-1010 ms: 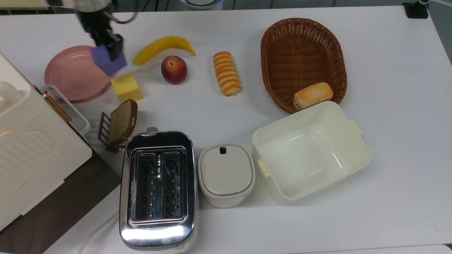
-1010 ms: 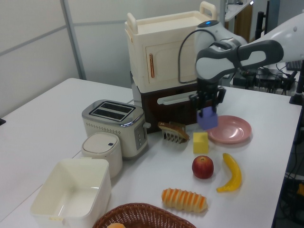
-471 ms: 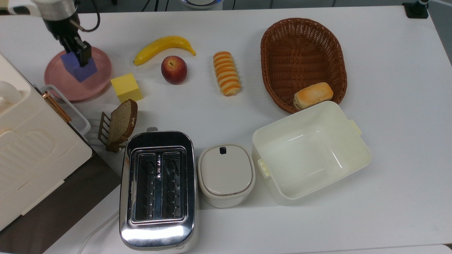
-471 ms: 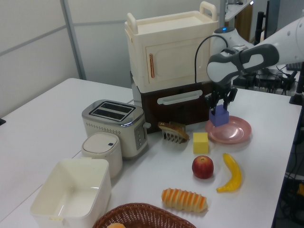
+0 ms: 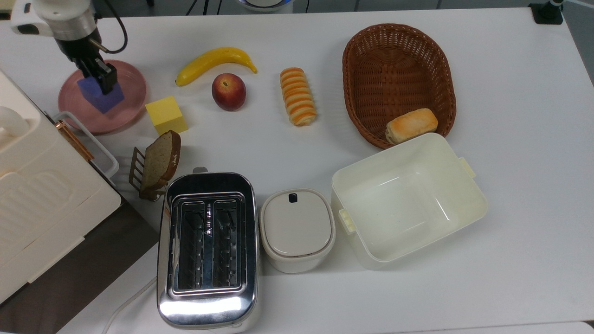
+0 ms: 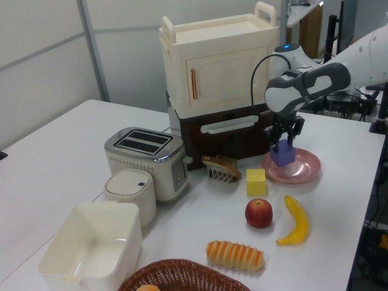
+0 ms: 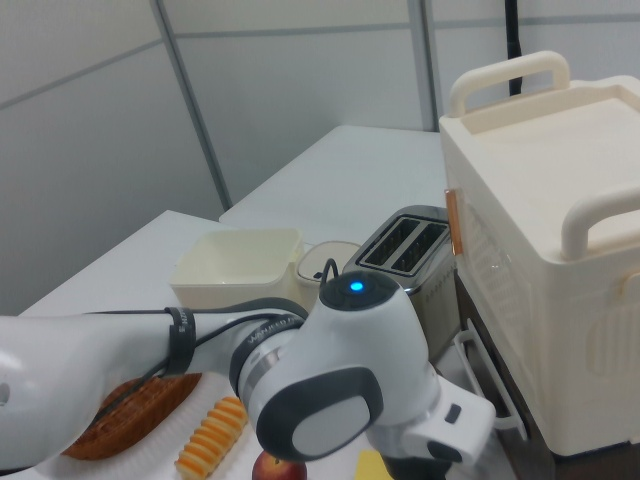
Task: Put the purple cube on a plate
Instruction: 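Lower the purple cube onto the pink plate and open the gripper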
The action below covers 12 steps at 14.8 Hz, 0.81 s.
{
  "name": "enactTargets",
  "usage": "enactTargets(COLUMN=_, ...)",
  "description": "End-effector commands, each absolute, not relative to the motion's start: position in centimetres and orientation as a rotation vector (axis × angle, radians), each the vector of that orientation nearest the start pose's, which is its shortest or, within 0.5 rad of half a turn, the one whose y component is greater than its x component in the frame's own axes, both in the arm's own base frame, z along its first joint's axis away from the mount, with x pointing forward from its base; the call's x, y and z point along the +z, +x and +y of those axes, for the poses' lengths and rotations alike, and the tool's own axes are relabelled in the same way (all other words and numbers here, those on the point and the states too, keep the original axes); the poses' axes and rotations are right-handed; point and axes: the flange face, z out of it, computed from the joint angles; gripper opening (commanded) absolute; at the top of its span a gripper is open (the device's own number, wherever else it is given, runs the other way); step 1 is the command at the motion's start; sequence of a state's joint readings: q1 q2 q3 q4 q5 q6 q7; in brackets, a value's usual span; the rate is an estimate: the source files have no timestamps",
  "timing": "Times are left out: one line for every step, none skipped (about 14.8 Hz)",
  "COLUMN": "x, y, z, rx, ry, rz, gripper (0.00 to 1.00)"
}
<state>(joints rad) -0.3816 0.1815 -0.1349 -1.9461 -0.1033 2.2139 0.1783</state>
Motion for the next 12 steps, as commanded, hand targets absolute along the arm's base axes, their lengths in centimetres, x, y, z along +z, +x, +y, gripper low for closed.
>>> enactTargets(x=39.34, y=50.81, z=-31.15, rx=-0.093, ry=-3.131, rz=0.956, gripper=0.34)
enactTargets(x=39.28, y=50.49, z=-31.59, rx=-0.088, ry=-3.135, rz=0.947, gripper=0.34)
enactTargets(x=39.26, y=50.1, z=-32.07, rx=-0.085, ry=-3.138, rz=0.945, gripper=0.34)
enactTargets(x=39.26, y=50.1, z=-32.08, rx=-0.085, ry=-3.137, rz=0.946, gripper=0.34)
enactTargets(x=39.17, y=50.11, z=-32.08, rx=-0.082, ry=-3.139, rz=0.942, gripper=0.34)
enactTargets(x=39.08, y=50.17, z=-32.01, rx=-0.08, ry=-3.138, rz=0.941, gripper=0.36)
enactTargets(x=39.07, y=50.15, z=-32.0, rx=-0.078, ry=-3.138, rz=0.941, gripper=0.49)
enactTargets(x=38.98, y=50.16, z=-32.0, rx=-0.077, ry=-3.13, rz=0.96, gripper=0.91)
enactTargets(x=38.98, y=50.17, z=-31.99, rx=-0.078, ry=-3.128, rz=0.964, gripper=1.0)
enactTargets(x=38.98, y=50.17, z=-31.99, rx=-0.078, ry=-3.128, rz=0.964, gripper=1.0)
enactTargets(x=38.98, y=50.17, z=-31.99, rx=-0.078, ry=-3.128, rz=0.964, gripper=1.0)
enactTargets(x=38.98, y=50.21, z=-31.92, rx=-0.078, ry=-3.128, rz=0.962, gripper=1.0)
